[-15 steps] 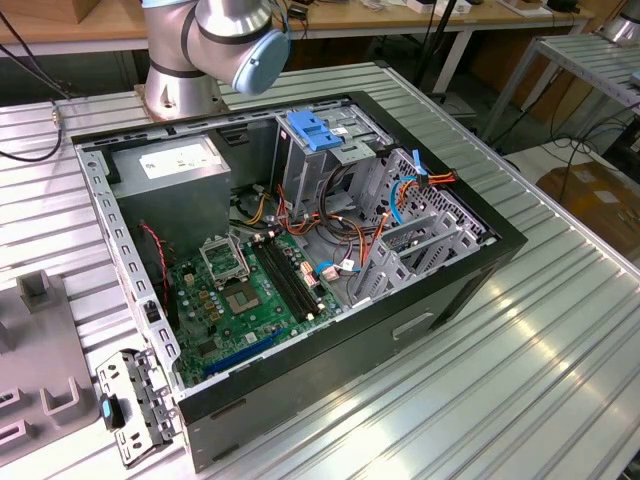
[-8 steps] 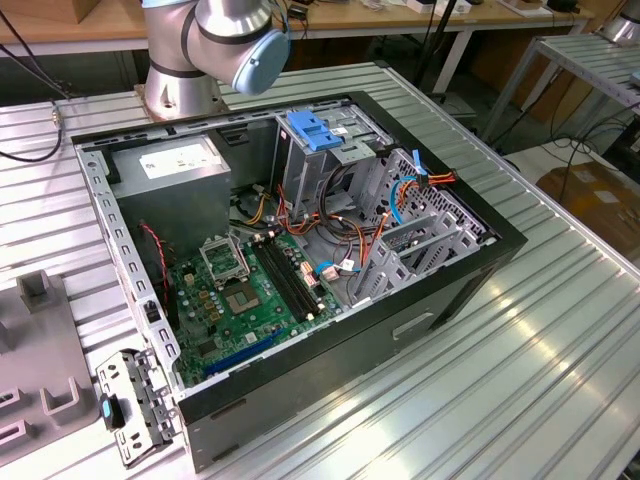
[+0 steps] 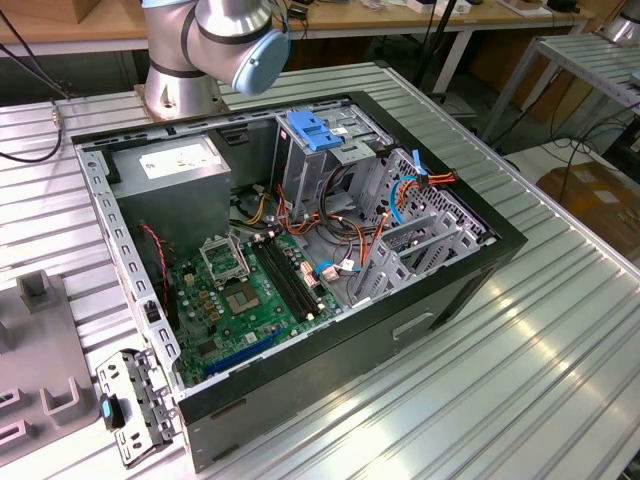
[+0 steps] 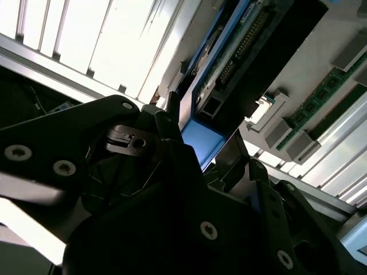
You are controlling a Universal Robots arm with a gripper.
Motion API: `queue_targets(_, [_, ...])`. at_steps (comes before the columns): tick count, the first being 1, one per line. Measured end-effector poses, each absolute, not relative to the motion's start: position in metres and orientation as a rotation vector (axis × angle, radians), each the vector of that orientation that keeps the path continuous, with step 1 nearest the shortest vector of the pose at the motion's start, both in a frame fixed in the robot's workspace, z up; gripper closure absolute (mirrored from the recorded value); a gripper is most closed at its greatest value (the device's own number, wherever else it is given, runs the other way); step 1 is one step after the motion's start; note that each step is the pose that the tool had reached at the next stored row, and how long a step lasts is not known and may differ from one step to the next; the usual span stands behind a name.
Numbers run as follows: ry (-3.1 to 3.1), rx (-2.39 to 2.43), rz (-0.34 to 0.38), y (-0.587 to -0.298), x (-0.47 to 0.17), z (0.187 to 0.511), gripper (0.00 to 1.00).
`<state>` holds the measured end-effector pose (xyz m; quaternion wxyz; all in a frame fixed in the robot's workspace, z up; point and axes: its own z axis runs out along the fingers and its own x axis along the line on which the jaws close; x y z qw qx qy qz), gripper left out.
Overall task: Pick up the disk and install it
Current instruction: 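Pick up the disk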
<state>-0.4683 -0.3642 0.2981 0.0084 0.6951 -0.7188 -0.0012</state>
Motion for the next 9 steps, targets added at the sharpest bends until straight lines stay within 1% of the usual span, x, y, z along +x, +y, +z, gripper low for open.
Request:
queue_targets(7, [-2.246,2.172,-0.004,-0.3641,-0.4683,0.2981,0.49])
queue_targets(8, [-2.246,2.172,-0.004,-0.3641,-0.4683,0.2981,0.5])
queue_targets(9, [-2.246,2.172,-0.004,-0.3641,-0.4683,0.2981,0.57])
